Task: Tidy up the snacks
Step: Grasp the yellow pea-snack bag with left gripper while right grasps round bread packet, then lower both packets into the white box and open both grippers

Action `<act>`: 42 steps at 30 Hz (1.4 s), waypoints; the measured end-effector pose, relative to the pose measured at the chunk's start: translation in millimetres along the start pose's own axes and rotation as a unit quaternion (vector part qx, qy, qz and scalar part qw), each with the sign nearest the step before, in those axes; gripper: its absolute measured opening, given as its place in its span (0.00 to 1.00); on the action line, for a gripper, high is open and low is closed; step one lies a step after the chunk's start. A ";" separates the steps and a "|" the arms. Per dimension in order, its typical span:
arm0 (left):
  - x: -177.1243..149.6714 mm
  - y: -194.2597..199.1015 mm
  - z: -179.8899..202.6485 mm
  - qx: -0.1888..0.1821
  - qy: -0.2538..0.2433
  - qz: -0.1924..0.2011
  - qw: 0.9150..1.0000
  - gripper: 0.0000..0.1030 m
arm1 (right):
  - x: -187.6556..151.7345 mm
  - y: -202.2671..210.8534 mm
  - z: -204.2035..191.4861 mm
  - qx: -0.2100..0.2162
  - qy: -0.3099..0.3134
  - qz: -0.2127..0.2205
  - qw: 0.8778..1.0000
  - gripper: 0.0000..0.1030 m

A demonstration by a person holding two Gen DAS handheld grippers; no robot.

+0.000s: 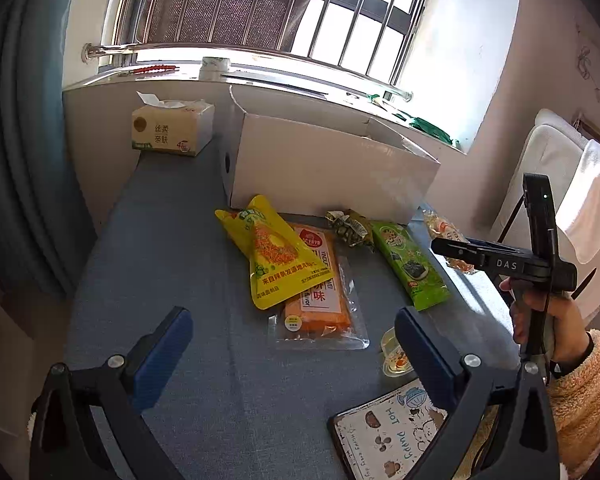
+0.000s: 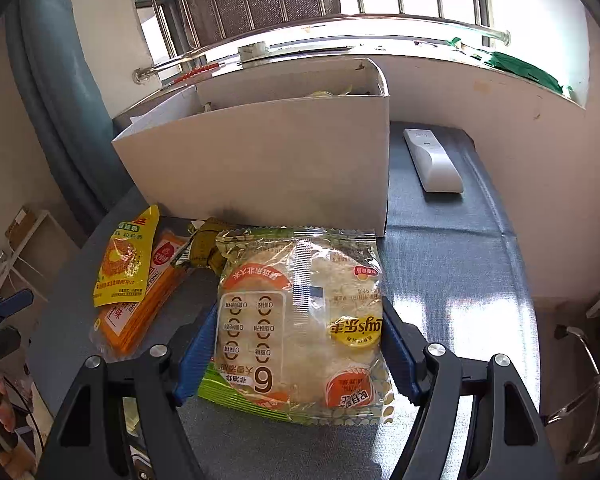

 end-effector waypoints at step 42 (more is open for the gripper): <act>208.5 -36.7 -7.7 -0.064 -0.015 0.089 0.994 0.32 | 120.1 36.9 -43.8 0.067 -0.028 0.097 0.993 0.77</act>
Point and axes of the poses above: each gripper's, at about its wrist camera, not at the fingertips, and y roughly against the way its jaws point, z to its right, x to its top, the point moved 5 cm from there along -y, roughly the way its jaws point, and after that the axes turned 8 degrees about -x, right-handed, at the moved point
